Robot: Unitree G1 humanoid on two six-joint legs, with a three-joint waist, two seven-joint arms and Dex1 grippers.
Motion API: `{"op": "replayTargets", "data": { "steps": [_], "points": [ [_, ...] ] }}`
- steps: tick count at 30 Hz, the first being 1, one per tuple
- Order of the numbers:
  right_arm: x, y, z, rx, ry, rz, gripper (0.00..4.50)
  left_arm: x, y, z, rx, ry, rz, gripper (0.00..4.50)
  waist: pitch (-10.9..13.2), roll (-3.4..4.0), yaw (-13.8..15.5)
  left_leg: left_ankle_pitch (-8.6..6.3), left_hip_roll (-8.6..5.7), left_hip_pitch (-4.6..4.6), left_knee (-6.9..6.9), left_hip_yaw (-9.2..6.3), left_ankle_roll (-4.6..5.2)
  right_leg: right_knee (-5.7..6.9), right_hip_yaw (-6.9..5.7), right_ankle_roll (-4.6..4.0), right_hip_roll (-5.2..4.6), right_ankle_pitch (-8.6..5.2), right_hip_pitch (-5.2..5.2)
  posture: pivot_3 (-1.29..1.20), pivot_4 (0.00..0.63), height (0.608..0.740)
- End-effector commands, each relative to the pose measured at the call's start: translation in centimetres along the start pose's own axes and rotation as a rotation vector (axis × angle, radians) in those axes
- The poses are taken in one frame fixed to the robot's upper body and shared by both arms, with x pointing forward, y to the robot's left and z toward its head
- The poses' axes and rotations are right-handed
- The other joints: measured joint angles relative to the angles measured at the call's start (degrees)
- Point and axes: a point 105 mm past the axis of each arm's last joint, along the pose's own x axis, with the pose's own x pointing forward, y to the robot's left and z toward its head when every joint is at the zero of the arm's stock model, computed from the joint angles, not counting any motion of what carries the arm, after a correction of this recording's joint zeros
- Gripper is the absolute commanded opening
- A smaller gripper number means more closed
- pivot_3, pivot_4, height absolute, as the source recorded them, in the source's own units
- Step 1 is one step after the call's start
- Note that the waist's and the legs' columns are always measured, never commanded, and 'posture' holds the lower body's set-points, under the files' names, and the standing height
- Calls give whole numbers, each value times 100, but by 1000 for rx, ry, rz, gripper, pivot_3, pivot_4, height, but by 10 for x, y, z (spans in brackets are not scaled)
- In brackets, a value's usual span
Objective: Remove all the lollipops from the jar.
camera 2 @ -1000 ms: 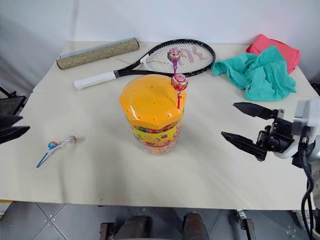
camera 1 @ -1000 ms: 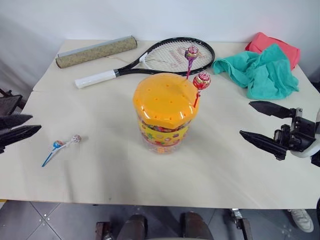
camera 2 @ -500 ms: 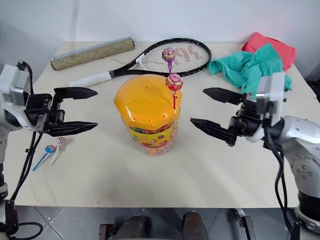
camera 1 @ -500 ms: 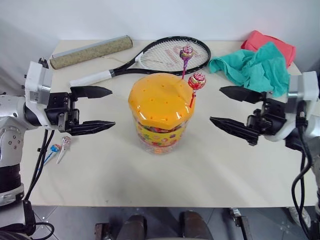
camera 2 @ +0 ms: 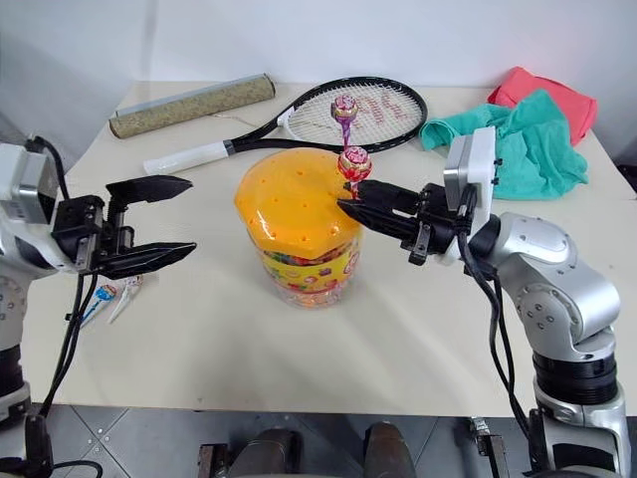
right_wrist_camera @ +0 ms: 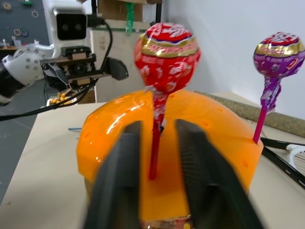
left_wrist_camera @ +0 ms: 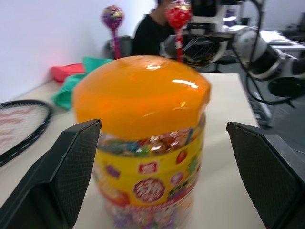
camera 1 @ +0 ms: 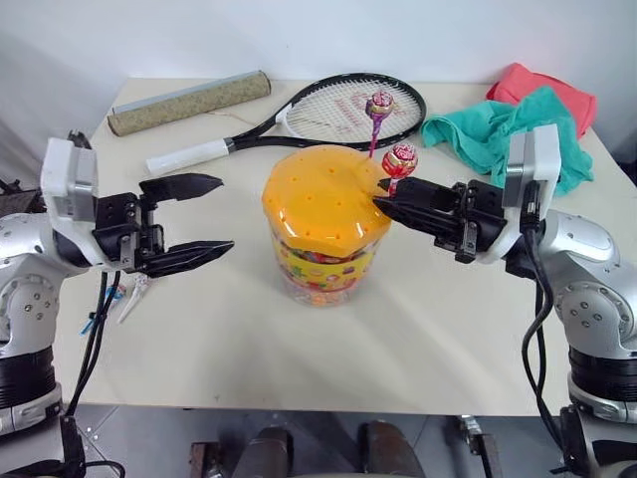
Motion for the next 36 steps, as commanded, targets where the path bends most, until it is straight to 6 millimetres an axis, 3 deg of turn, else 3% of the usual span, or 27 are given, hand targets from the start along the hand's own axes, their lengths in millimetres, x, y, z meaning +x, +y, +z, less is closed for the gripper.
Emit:
{"op": "replayTargets", "data": {
  "steps": [1,4,8,10,13,16,19,23,28,30,34,36],
  "points": [
    [-2,4,16,-37,-78,41,10,-21,3,0,-1,-1,63,4500,0,0,-1,0,0,0,-2,-1,0,0,-1,0,1,0,-1,0,150,740],
    [-8,4,34,-17,-201,64,10,-24,3,0,-25,-27,81,4500,0,0,3,0,1,-1,-2,-2,0,0,-1,0,1,0,-1,0,150,740],
    [-27,-22,73,-65,-299,-65,10,-13,1,4,-26,-70,46,4500,0,0,21,0,7,-2,2,-9,0,1,-3,0,-11,0,2,0,150,740],
    [-47,-39,81,-60,-250,-161,10,-8,-2,3,-19,-62,18,4500,0,0,35,0,5,-2,4,-17,0,2,-8,0,-14,1,5,0,150,740],
    [-110,-79,34,62,204,-448,10,-4,-6,5,-20,-42,-23,4500,0,-1,77,-1,-4,-6,1,-28,2,0,-17,-6,-15,4,14,0,150,740],
    [-172,-87,-24,98,622,-585,10,-5,-7,3,-29,-16,-41,4500,-5,-10,50,-2,-24,-5,-9,4,5,-4,-13,-18,-7,10,15,0,150,740],
    [-198,-87,-59,99,807,-613,10,-6,-7,0,-32,1,-50,4500,-1,0,-29,-2,-17,-2,-9,33,6,-5,-7,-17,-6,10,10,0,150,740],
    [-219,-85,-106,188,914,-683,10,-2,-10,-1,-33,6,-73,4500,2,16,-153,0,9,8,-8,89,5,-5,4,-16,2,10,-4,0,150,740],
    [-244,-78,-139,271,1088,-762,10,-1,-11,-1,-14,27,-80,4500,-1,15,-129,0,10,1,-6,87,4,2,6,-16,2,10,-17,0,150,740],
    [-248,-77,-144,278,1106,-771,10,-2,-11,1,-5,29,-79,4500,-9,1,-113,0,10,2,-3,81,4,1,4,-17,2,10,-14,0,150,740],
    [-245,-75,-136,312,1055,-770,968,-6,-10,5,6,35,-68,4500,-11,-4,-16,-1,11,3,13,69,4,-13,0,-13,1,12,6,0,150,740],
    [-239,-80,-118,267,972,-753,1654,-8,-9,8,34,20,-47,4500,-11,-4,29,-1,12,3,14,68,4,-13,1,-13,0,12,6,0,150,740]
  ]
}}
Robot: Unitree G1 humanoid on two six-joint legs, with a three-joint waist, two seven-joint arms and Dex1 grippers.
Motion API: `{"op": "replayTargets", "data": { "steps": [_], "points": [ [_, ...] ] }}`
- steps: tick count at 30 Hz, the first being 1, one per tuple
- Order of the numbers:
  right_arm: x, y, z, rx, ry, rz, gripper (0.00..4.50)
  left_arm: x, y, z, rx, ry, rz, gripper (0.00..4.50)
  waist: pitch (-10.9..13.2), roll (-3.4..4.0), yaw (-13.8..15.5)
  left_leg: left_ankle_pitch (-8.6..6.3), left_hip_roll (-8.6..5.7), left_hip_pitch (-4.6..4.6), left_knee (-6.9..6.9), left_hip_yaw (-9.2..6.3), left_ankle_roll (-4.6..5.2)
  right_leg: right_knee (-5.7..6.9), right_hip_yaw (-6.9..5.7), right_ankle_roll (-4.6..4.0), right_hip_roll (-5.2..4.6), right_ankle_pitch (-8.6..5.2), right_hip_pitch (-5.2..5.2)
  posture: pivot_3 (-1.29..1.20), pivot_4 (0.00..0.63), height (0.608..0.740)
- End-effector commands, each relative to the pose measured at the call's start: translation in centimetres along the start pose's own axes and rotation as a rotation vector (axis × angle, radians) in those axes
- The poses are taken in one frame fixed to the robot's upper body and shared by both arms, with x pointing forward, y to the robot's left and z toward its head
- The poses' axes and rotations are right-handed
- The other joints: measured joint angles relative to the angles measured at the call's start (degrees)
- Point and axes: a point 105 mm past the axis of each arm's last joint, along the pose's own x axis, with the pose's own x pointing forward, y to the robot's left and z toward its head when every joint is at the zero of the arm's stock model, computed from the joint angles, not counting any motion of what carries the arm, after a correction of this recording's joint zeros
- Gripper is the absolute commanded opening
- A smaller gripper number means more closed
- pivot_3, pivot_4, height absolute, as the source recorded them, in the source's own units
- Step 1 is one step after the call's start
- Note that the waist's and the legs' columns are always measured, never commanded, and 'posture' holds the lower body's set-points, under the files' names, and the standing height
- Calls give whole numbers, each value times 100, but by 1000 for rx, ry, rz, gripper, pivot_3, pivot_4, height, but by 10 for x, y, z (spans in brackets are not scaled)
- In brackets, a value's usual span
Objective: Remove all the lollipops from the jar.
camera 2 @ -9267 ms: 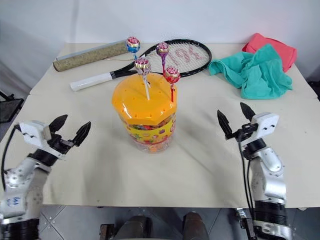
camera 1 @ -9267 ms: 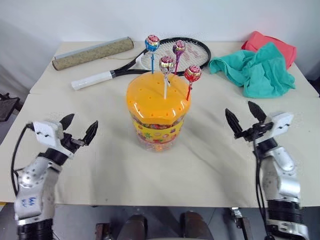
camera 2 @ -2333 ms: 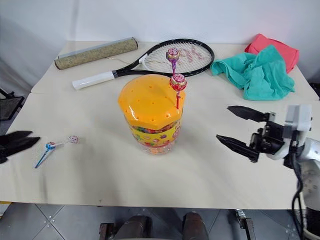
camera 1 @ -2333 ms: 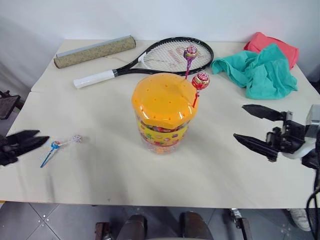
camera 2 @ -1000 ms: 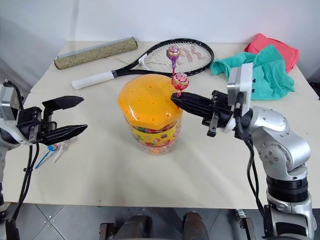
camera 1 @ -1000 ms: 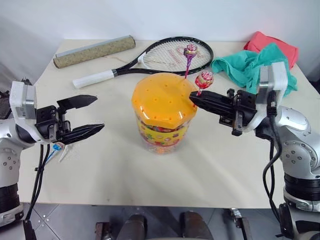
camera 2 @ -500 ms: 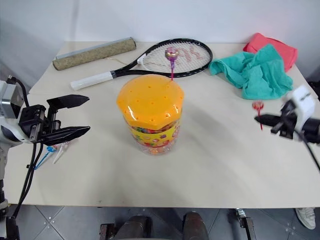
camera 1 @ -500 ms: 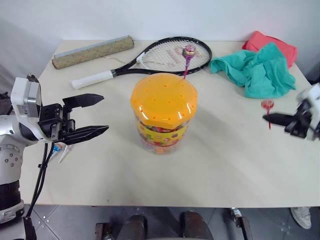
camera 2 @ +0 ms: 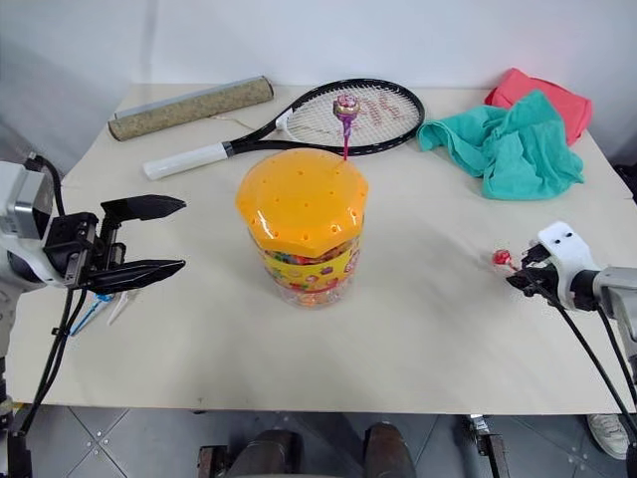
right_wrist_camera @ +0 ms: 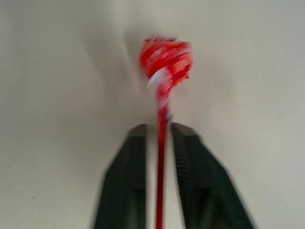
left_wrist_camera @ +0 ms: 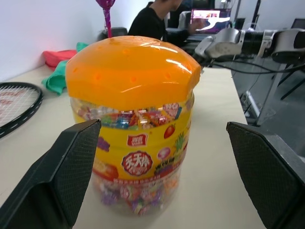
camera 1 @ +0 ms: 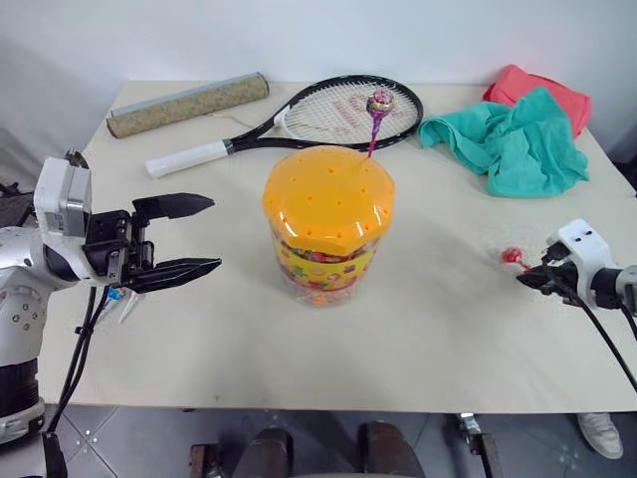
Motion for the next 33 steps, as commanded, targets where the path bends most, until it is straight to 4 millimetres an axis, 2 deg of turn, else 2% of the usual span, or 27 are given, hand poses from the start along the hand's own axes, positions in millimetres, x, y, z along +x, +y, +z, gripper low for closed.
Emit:
{"op": "replayTargets", "data": {
  "steps": [1,4,5,8,12,16,19,22,25,27,30,33],
  "points": [
    [-15,1,13,-6,-98,45,1947,-4,-2,13,97,-28,22,4500,2,3,24,0,0,-1,-1,-2,0,0,-2,0,0,0,-1,0,150,740],
    [-53,8,62,-140,-455,127,2953,-7,0,14,105,-62,52,4500,11,19,15,0,-3,-6,-2,2,0,-2,-1,1,-6,1,-5,0,150,740],
    [-69,21,77,-182,-576,206,3264,-9,1,13,88,-69,65,4500,12,21,12,0,-8,-6,-3,8,0,-2,0,3,-5,1,-4,0,150,740],
    [-88,48,95,-223,-714,359,4270,-14,3,10,56,-69,86,4500,12,22,-8,0,1,0,-11,10,0,-7,-5,4,7,2,-1,0,150,740],
    [-100,103,162,-157,-982,591,4270,-19,4,6,23,-79,116,4500,12,20,-98,0,11,7,-10,11,-1,-7,-3,3,12,2,2,0,150,740],
    [-83,138,198,-132,-984,685,4270,-20,4,8,24,-86,129,4500,12,20,-111,1,10,4,-13,-14,-3,1,0,2,7,2,-9,0,150,740],
    [-68,151,218,-65,-944,698,4270,-23,6,13,28,-102,153,4500,12,20,-49,1,8,-9,-19,-56,-3,29,0,0,-5,3,-33,0,150,740],
    [-56,165,231,-70,-904,696,4270,-26,6,13,30,-97,166,4500,12,20,-28,1,-5,-23,-20,-60,-2,67,0,-6,-19,7,-65,0,150,740],
    [-52,185,242,-76,-912,765,4270,-26,4,11,23,-97,175,4500,12,20,-38,1,-9,-24,-22,-63,-2,79,-2,-10,-19,9,-74,0,150,740],
    [-50,191,247,-56,-910,786,4270,-25,2,10,23,-97,177,4500,12,20,-69,1,-10,-23,-23,-56,-2,77,-4,-10,-16,9,-75,0,150,740],
    [-52,191,250,-40,-935,808,3719,-25,-1,10,28,-96,180,4500,12,20,-118,1,-8,-22,-22,-57,-3,79,-5,-10,-9,9,-75,0,150,740],
    [-55,192,252,-39,-965,832,2735,-26,-2,11,30,-96,189,4500,12,20,-145,1,-7,-23,-21,-60,-3,83,-3,-10,-10,9,-75,0,150,740]
  ]
}}
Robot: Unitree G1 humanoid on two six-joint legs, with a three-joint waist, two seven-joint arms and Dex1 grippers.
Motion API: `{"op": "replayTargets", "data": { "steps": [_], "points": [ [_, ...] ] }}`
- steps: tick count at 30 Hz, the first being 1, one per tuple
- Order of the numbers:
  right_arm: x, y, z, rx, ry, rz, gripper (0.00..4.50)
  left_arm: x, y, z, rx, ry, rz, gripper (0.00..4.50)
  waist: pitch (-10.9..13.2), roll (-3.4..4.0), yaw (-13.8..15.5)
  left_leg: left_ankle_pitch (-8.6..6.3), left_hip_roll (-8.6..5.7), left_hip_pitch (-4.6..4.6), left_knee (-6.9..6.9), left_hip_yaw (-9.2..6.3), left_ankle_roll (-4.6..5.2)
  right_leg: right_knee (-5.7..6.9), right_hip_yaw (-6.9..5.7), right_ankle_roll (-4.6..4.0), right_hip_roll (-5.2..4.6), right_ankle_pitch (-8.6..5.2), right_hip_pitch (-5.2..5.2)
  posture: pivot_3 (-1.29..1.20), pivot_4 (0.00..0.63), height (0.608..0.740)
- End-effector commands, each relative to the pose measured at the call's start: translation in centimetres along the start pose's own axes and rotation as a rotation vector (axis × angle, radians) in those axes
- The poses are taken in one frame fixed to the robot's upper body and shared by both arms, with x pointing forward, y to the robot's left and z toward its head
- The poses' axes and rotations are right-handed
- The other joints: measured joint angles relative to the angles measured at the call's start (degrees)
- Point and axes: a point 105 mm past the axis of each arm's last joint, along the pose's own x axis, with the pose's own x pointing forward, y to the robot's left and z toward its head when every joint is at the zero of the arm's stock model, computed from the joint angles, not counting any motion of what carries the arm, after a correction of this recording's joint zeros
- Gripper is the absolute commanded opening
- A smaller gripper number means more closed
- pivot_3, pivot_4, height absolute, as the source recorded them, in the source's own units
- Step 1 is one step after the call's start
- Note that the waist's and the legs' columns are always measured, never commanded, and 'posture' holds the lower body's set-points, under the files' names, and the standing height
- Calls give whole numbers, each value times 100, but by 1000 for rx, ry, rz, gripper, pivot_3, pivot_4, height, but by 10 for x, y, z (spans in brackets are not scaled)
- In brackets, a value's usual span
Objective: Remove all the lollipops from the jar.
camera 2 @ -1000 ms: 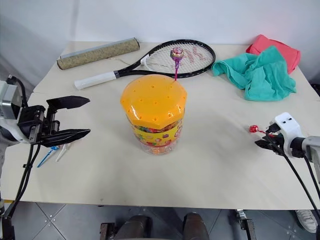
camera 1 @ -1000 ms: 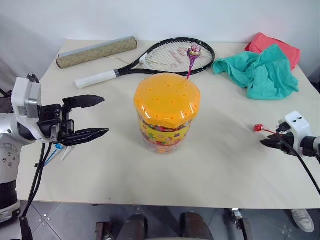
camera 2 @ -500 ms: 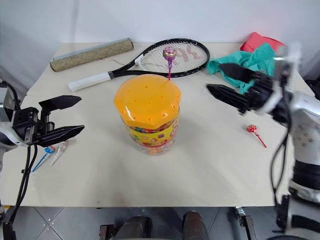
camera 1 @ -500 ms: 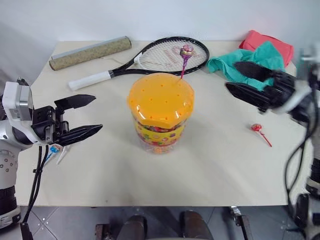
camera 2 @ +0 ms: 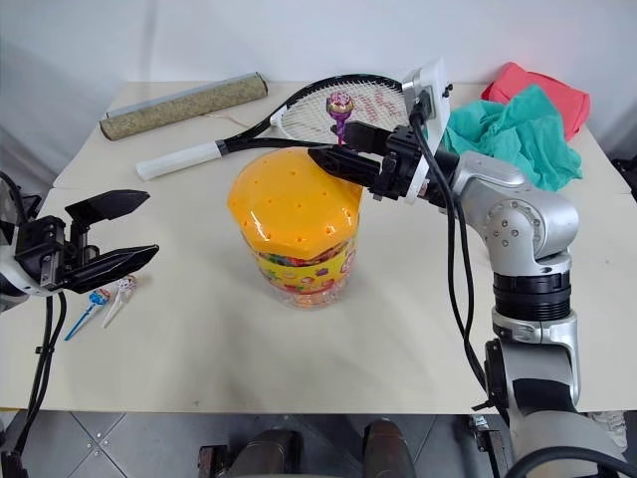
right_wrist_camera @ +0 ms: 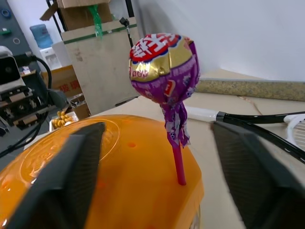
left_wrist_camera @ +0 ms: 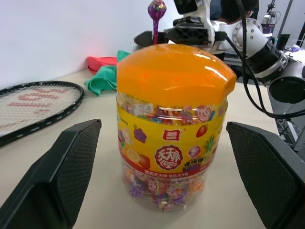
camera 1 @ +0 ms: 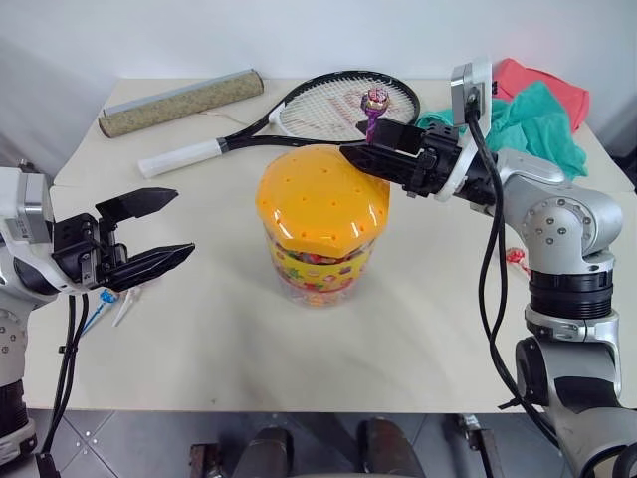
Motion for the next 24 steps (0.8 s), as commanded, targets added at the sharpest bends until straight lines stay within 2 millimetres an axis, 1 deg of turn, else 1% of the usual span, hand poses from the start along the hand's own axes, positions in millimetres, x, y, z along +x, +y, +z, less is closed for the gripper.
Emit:
{"op": "replayTargets", "data": {
  "steps": [1,3,6,8,9,11,13,15,17,19,21,22,24],
  "points": [
    [0,5,15,-33,-69,37,2396,-3,-4,13,52,-30,5,4500,0,0,-17,0,0,0,0,0,0,0,1,0,0,0,0,0,150,740],
    [1,5,19,-21,-105,43,1720,-2,-5,13,52,-29,6,4500,0,0,-25,0,-1,1,-3,2,0,-1,0,0,2,0,-1,0,150,740],
    [0,3,25,-36,-138,51,887,-2,-4,14,54,-33,5,4500,0,0,-33,0,-1,2,-3,2,0,0,-1,0,6,0,-2,0,150,740],
    [-7,2,34,-56,-160,57,263,2,-5,15,56,-39,-13,4500,0,0,-34,0,0,2,-4,2,0,0,1,0,5,0,-3,0,150,740],
    [-11,1,41,-76,-186,56,30,4,-5,15,56,-43,-22,4500,0,0,-34,0,-1,2,-3,2,0,0,1,0,5,0,-3,0,150,740],
    [-21,-2,55,-99,-227,49,30,7,-4,15,59,-45,-40,4500,0,0,-20,0,-2,2,-3,3,0,0,1,0,2,0,-3,0,150,740],
    [-37,-10,73,-109,-274,-5,30,11,-5,17,60,-54,-61,4500,0,0,-4,0,-2,2,-2,3,0,0,1,0,0,0,-3,0,150,740],
    [-65,-25,80,-149,-233,-101,30,18,-8,16,60,-49,-107,4500,0,0,28,0,-2,2,-1,0,0,1,1,0,-2,0,0,0,150,740],
    [-94,-45,71,-171,-107,-232,30,23,-13,12,62,-18,-165,4500,0,-1,84,-1,-8,1,-1,-4,1,1,0,-2,-4,1,3,0,150,740],
    [-126,-64,50,-186,103,-373,30,27,-19,10,57,4,-215,4500,0,-1,103,-2,-21,1,-4,4,4,-2,2,-3,-4,2,3,0,150,740],
    [-163,-77,23,-248,346,-467,30,30,-24,7,57,26,-259,4500,0,-1,107,-3,-19,1,-8,36,5,-12,5,-3,-4,2,1,0,150,740],
    [-189,-84,8,-237,464,-535,30,32,-26,6,58,39,-285,4500,0,-2,104,-3,-15,1,-8,62,5,-14,6,-3,-1,2,1,0,150,740],
    [-233,-97,-13,-187,631,-703,30,34,-29,5,56,49,-316,4500,0,-1,99,-3,-10,2,-6,81,6,-20,7,-3,1,2,1,0,150,740]
  ]
}}
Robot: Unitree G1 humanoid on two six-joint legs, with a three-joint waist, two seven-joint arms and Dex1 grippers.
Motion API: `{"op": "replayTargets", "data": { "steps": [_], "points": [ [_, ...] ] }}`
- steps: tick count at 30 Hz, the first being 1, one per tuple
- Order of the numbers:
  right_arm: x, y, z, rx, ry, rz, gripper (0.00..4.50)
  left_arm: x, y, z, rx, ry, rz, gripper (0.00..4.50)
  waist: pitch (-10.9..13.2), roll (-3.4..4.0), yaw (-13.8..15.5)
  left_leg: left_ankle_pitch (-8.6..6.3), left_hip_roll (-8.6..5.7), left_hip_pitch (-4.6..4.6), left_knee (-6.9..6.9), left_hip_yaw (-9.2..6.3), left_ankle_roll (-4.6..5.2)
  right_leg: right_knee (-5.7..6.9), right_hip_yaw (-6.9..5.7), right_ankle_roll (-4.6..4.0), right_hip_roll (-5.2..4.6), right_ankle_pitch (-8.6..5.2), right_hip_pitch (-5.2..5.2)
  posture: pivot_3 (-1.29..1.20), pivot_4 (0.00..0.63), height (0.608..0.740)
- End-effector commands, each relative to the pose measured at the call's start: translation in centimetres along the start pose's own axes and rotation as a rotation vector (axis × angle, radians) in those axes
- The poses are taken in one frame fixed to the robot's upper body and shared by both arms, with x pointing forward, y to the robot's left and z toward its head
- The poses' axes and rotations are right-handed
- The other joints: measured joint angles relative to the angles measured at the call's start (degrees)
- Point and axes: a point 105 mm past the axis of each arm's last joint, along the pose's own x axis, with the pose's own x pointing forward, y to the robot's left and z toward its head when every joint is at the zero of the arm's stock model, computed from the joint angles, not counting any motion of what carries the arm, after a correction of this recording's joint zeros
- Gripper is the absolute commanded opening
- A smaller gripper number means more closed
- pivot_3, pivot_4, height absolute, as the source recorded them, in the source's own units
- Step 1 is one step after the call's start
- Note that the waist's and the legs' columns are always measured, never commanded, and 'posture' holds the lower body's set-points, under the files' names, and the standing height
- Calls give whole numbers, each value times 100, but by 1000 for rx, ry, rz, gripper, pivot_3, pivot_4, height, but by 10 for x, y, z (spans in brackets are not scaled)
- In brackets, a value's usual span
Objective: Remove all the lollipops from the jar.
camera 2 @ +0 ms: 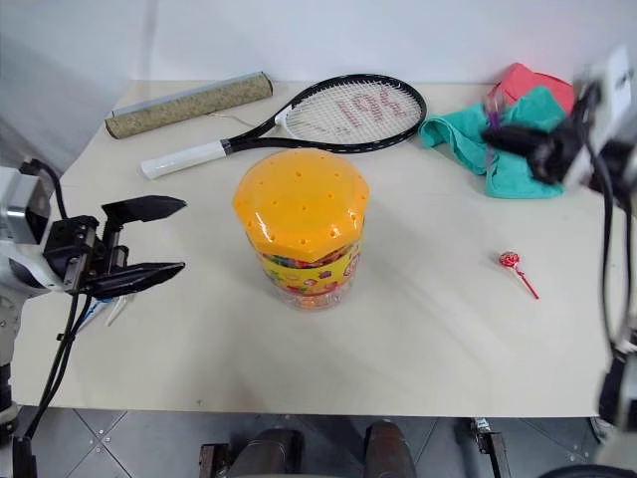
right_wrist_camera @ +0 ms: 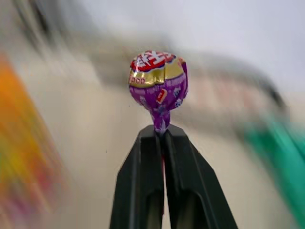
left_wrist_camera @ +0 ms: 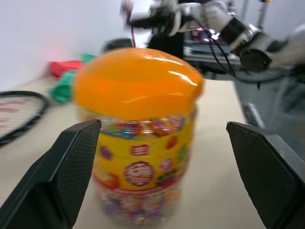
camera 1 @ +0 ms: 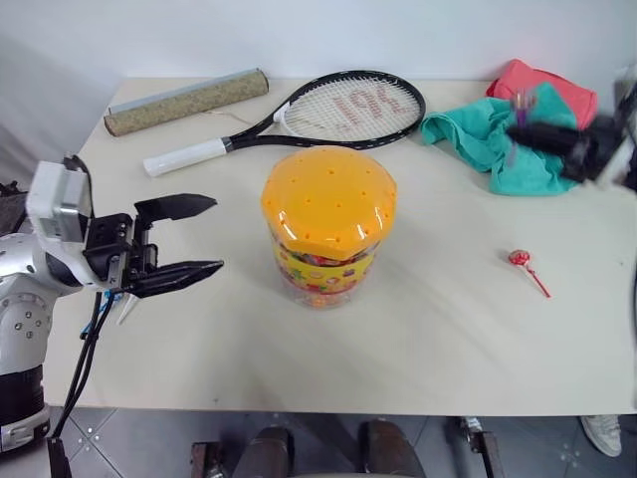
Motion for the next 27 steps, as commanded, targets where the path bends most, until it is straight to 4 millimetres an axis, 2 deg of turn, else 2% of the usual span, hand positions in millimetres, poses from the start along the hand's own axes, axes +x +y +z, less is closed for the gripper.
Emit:
{"op": "replayTargets", "data": {
  "steps": [1,3,5,8,13,15,20,22,23,25,27],
  "points": [
    [-30,-34,-47,-44,259,-185,30,6,-8,7,50,24,-70,4500,1,2,-6,0,0,0,2,9,0,-2,1,0,-1,0,0,0,150,740],
    [-39,-46,-71,-90,359,-246,30,7,-7,7,49,19,-70,4500,1,3,-53,1,6,2,6,25,0,-2,5,0,-2,0,-2,0,150,740],
    [-44,-51,-91,-62,409,-277,30,7,-6,5,47,17,-68,4500,1,3,-116,1,12,5,6,36,0,-3,5,0,1,0,-2,0,150,740],
    [-44,-46,-125,4,477,-260,30,7,-6,5,40,4,-58,4500,1,5,-141,1,22,14,3,48,-1,-3,3,-1,6,-1,-3,0,150,740],
    [-40,-37,-142,103,494,-236,30,4,-5,9,33,1,-37,4500,3,10,-123,1,23,12,6,49,-1,-5,1,-1,5,-1,-2,0,150,740],
    [-45,-37,-143,137,502,-238,539,0,-2,9,52,9,-3,4500,3,10,-111,1,24,13,8,47,-2,-5,0,-1,6,-1,-2,0,150,740],
    [-59,-41,-125,98,416,-234,2152,-13,15,-7,89,122,157,4500,3,10,-38,1,16,9,10,41,-2,-7,1,-1,-1,-1,-1,0,150,740],
    [-60,-36,-102,27,290,-181,2804,-19,19,-12,113,145,202,4500,3,10,-26,1,17,9,10,43,-2,-9,0,-1,0,-1,-1,0,150,740],
    [-60,-26,-80,-33,147,-111,3102,-22,20,-16,130,167,230,4500,3,10,-17,1,18,9,10,45,-2,-10,0,-1,0,-1,-1,0,150,740],
    [-65,-13,-50,-190,-54,-56,3773,-28,23,-23,157,217,275,4500,3,10,6,1,19,9,8,48,-2,-15,-1,-1,1,-1,-1,0,150,740],
    [-65,10,-21,-213,-245,34,4476,-38,23,-30,148,250,297,4500,3,10,-1,1,24,12,7,52,-2,-20,-2,0,6,0,2,0,150,740]
  ]
}}
